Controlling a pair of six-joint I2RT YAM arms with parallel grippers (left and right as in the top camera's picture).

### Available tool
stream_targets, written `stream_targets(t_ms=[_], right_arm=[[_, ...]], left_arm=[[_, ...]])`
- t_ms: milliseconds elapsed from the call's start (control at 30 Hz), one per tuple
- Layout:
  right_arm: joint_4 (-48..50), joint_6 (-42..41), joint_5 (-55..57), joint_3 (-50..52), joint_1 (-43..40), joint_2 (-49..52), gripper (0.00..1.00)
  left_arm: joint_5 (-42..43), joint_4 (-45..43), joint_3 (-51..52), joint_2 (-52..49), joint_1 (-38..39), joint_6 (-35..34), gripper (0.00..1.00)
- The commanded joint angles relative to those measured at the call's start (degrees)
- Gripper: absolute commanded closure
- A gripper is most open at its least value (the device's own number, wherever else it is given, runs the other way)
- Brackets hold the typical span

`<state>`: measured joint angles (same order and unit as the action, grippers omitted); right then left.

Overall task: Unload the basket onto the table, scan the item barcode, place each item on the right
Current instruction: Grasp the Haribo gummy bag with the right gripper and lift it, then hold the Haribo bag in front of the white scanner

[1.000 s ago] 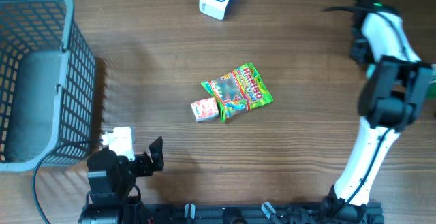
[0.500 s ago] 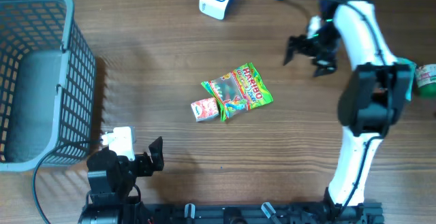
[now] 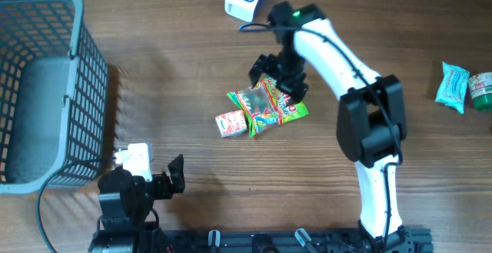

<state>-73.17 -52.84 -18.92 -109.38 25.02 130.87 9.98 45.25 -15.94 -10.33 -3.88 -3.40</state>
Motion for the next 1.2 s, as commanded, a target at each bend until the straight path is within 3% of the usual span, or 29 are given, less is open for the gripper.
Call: stream_targets(t_ms=[0,167,200,233,267,300,500,633,733,800,900,1033,1167], right_arm=[[3.19,-12.17,4.37,5.73,1.81,-0.9,0.0],[3.98,-23.89,14.78,13.46,1.75,-0.9,0.04],[4.57,-23.78,16.04,14.4,1.75,-0.9,0.43],[4.59,-23.63,16.17,14.47,1.75,-0.9,0.7],[4.63,-23.58,16.15,14.47,1.75,-0.9,0.91],[5.07,-22.6,16.11,14.45,1.6,-1.09,0.96],[11.65,8.28,0.37,11.37,1.11,-3.65,0.96],[11.69,29.09,-13.22,8.02,1.11,-12.02,0.96],[11.76,48.61,-29.79,7.65,1.11,-19.02,0.96],[10.12,68.91,-41.22,7.65,1.11,-24.2,0.96],[10.47,85.05,-48.06,7.65,1.16,-27.5,0.96],[17.79,80.26,-60.02,7.65,1.16,-27.58,0.96],[22.95,60.87,-60.06,7.65,1.16,-27.58,0.96]], left_arm=[[0.7,-0.17,-0.02,0.24,-0.37,-0.5,0.0],[0.7,-0.17,-0.02,0.24,-0.37,-0.5,0.0],[0.68,-0.17,-0.02,0.24,-0.37,-0.5,0.0],[0.68,-0.17,-0.02,0.24,-0.37,-0.5,0.0],[0.68,-0.17,-0.02,0.24,-0.37,-0.5,0.0],[0.68,-0.17,-0.02,0.24,-0.37,-0.5,0.0],[0.68,-0.17,-0.02,0.24,-0.37,-0.5,0.0],[0.7,-0.17,-0.02,0.24,-0.37,-0.5,0.0],[0.68,-0.17,-0.02,0.24,-0.37,-0.5,0.0],[0.68,-0.17,-0.02,0.24,-0.37,-0.5,0.0],[0.68,-0.17,-0.02,0.24,-0.37,-0.5,0.0],[0.68,-0.17,-0.02,0.24,-0.37,-0.5,0.0],[0.68,-0.17,-0.02,0.24,-0.37,-0.5,0.0]])
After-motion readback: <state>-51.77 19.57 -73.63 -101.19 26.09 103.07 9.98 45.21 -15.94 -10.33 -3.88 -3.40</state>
